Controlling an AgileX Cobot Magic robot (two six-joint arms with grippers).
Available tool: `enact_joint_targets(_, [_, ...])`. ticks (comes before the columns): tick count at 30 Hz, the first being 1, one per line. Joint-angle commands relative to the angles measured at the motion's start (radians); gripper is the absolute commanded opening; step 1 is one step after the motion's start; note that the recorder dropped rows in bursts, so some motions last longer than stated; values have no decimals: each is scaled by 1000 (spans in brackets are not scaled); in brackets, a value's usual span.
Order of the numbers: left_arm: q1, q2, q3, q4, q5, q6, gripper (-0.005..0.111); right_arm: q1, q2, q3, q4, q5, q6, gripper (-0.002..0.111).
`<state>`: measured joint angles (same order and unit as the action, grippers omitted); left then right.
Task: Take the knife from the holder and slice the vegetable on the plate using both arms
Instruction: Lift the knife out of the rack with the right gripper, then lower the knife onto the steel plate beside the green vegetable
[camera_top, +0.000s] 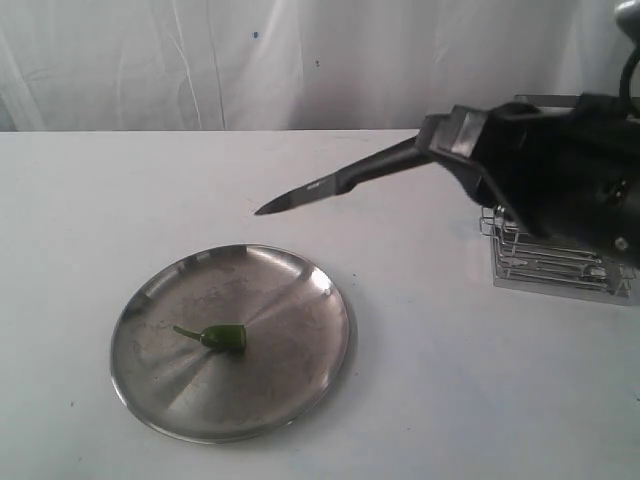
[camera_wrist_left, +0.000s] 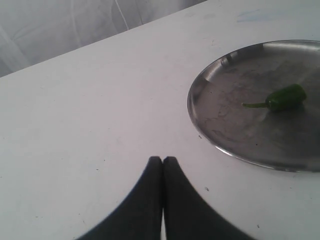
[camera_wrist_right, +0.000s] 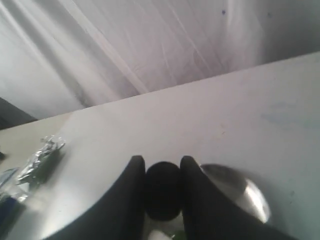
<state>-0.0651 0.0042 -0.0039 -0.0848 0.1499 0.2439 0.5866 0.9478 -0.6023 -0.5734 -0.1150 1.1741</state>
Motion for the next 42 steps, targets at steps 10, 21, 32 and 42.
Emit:
enact_joint_targets(10, [-7, -4, 4, -10, -1, -3, 0, 0, 3, 164, 80, -333, 59, 0])
enact_joint_targets(21, [-7, -4, 4, -10, -1, -3, 0, 0, 108, 296, 626, -486, -222, 0])
enact_joint_targets(32, [-7, -4, 4, -10, -1, -3, 0, 0, 413, 300, 626, -889, -139, 0])
enact_joint_targets(42, [-7, -4, 4, -10, -1, -3, 0, 0, 737, 299, 529, -1083, -71, 0])
